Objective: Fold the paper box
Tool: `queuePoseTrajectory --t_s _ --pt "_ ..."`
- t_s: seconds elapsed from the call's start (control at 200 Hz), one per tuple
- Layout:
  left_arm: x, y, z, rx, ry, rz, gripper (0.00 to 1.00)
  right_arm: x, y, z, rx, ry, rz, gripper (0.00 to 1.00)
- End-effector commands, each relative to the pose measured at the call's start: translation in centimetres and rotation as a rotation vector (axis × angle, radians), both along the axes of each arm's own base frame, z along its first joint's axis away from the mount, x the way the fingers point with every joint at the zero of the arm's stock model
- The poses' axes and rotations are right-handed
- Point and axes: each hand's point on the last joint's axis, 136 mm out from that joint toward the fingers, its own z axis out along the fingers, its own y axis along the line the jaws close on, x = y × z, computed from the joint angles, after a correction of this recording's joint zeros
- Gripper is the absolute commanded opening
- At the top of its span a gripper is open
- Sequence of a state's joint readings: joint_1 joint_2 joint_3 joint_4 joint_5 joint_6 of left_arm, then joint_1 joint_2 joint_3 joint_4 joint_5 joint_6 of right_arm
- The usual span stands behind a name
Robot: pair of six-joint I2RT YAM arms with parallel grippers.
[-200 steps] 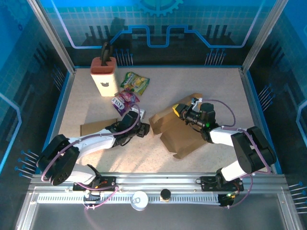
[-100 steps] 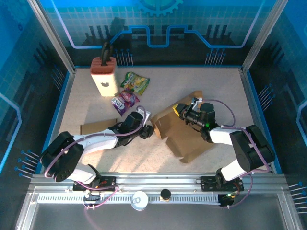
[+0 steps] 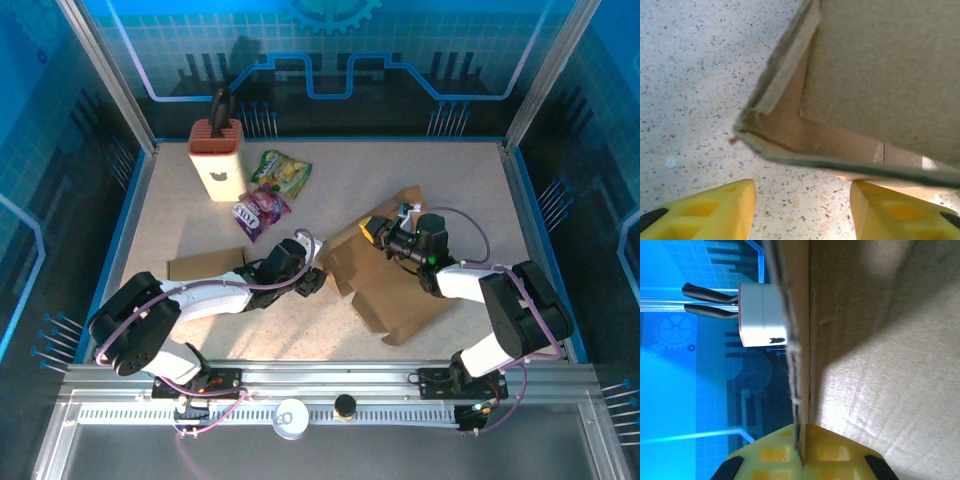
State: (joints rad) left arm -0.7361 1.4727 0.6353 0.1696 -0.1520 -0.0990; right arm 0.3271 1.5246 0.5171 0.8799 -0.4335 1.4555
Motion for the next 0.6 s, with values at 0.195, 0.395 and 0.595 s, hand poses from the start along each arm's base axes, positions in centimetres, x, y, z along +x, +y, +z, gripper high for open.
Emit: queuePoseTrajectory --t_s 0.195,0.395,0.595 --pt "2.1 1.8 5.1 0.046 -0.178 0.080 0.55 0.3 1.8 5.2 0.083 -0.106 0.090 0.00" --pt "2.6 1.6 4.0 0.081 -0.161 0.060 0.55 0.8 2.2 1.9 0.103 -0.053 0.106 0.00" --pt "3.0 1.0 2.9 0.111 -0.144 0.033 0.47 1.5 2.6 -0.4 0.139 -0.029 0.118 0.00"
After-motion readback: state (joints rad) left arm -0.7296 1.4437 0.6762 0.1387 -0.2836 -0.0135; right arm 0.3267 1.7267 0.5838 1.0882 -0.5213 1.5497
